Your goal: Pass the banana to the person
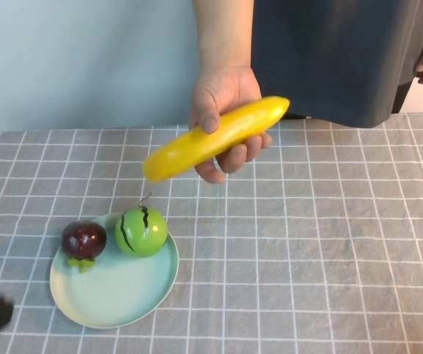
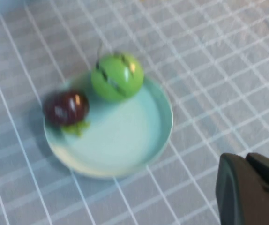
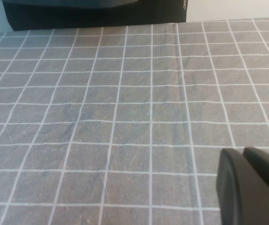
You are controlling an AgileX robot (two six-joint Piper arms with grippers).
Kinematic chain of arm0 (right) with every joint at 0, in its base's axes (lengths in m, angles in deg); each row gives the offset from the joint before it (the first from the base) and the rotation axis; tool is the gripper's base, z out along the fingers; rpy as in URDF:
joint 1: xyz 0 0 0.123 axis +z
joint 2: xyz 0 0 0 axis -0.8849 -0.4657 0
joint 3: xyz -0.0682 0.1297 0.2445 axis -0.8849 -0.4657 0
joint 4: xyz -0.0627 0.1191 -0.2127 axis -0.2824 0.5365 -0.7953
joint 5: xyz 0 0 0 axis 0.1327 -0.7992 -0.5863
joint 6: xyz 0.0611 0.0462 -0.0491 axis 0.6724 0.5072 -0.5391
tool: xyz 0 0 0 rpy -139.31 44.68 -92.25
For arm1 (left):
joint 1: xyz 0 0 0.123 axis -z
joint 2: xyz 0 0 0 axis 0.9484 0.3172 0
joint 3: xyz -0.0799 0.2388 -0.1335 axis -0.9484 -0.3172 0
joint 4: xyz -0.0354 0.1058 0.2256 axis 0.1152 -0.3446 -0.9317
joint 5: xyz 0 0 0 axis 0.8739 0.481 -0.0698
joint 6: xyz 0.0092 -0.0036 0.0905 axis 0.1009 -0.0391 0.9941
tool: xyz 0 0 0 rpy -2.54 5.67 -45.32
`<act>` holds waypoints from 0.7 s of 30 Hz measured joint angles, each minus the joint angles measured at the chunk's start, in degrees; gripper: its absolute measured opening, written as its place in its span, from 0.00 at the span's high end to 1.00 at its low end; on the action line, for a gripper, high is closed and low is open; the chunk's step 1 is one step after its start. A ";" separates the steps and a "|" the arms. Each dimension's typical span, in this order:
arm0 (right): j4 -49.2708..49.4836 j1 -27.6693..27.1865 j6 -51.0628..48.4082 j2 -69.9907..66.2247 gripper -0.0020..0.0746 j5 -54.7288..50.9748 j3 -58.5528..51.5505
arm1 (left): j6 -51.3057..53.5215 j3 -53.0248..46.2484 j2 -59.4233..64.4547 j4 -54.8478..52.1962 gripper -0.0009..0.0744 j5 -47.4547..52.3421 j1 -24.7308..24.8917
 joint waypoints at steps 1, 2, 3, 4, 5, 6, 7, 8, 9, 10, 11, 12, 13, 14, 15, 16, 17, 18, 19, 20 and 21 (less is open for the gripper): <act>0.00 0.00 0.00 0.00 0.98 0.00 0.00 | -1.05 -2.32 -1.45 -0.11 0.99 -0.20 0.00; 0.00 0.00 0.00 0.00 0.98 0.00 0.00 | -2.19 -4.26 -3.01 -0.12 0.99 -0.21 0.00; 0.00 0.00 0.00 0.00 0.98 0.00 0.00 | -3.37 -5.71 -4.35 -0.12 0.99 -0.21 0.00; 0.00 0.00 0.00 0.00 0.98 0.00 0.00 | -4.10 -6.65 -5.28 -0.22 0.99 -0.33 0.00; 0.00 0.00 0.00 0.00 0.98 0.00 0.00 | -4.62 -7.65 -6.29 -0.22 0.99 -0.57 0.00; 0.00 0.00 0.00 0.00 0.98 0.00 0.00 | -4.63 -8.60 -7.18 -0.22 0.99 -1.11 0.00; 0.00 0.00 0.00 0.00 0.98 0.00 0.00 | -4.63 -9.40 -7.85 -0.47 0.99 -2.23 0.00; 0.00 0.00 0.00 0.00 0.98 0.00 0.00 | -4.34 -10.48 -8.64 -0.99 0.99 -3.89 0.00; 0.00 0.00 0.00 0.00 0.98 0.00 0.00 | -4.33 -11.66 -9.44 -1.73 0.99 -6.01 0.00; 0.00 0.00 0.00 0.00 0.98 0.00 0.00 | -4.23 -12.99 -10.28 -2.44 0.99 -7.97 0.00; 0.00 0.00 0.00 0.00 0.98 0.00 0.00 | -4.33 -14.42 -11.15 -3.51 0.99 -10.60 0.00; 0.00 0.00 0.00 0.00 0.98 0.00 0.00 | -4.99 -15.95 -12.09 -4.94 0.99 -13.45 0.00; 0.00 0.00 0.00 0.00 0.98 0.00 0.00 | -6.23 -17.30 -12.91 -6.52 0.99 -15.89 0.00; 0.00 0.00 0.00 0.00 0.98 0.00 0.00 | -8.76 -19.04 -13.96 -9.00 0.99 -18.59 0.00; 0.00 0.00 0.00 0.00 0.98 0.00 0.00 | -12.16 -20.78 -15.05 -12.02 0.99 -20.96 0.00; 0.00 0.00 0.00 0.00 0.98 0.00 0.00 | -14.99 -22.20 -15.98 -15.12 0.99 -22.99 0.00; 0.00 0.00 0.00 0.00 0.98 0.00 0.00 | -17.70 -23.97 -17.31 -17.44 0.99 -24.68 0.00; 0.00 0.00 0.00 0.00 0.98 0.00 0.00 | -19.19 -25.67 -18.89 -18.75 0.99 -25.88 0.00; 0.00 0.00 0.00 0.00 0.98 0.00 0.00 | -19.37 -26.95 -20.65 -18.87 0.99 -26.64 -0.43; 0.00 0.00 0.00 0.00 0.98 0.00 0.00 | -18.66 -28.69 -22.51 -18.41 0.99 -27.26 -1.28; 0.00 0.00 0.00 0.00 0.98 0.00 0.00 | -17.07 -29.91 -24.41 -17.19 0.99 -27.55 -2.61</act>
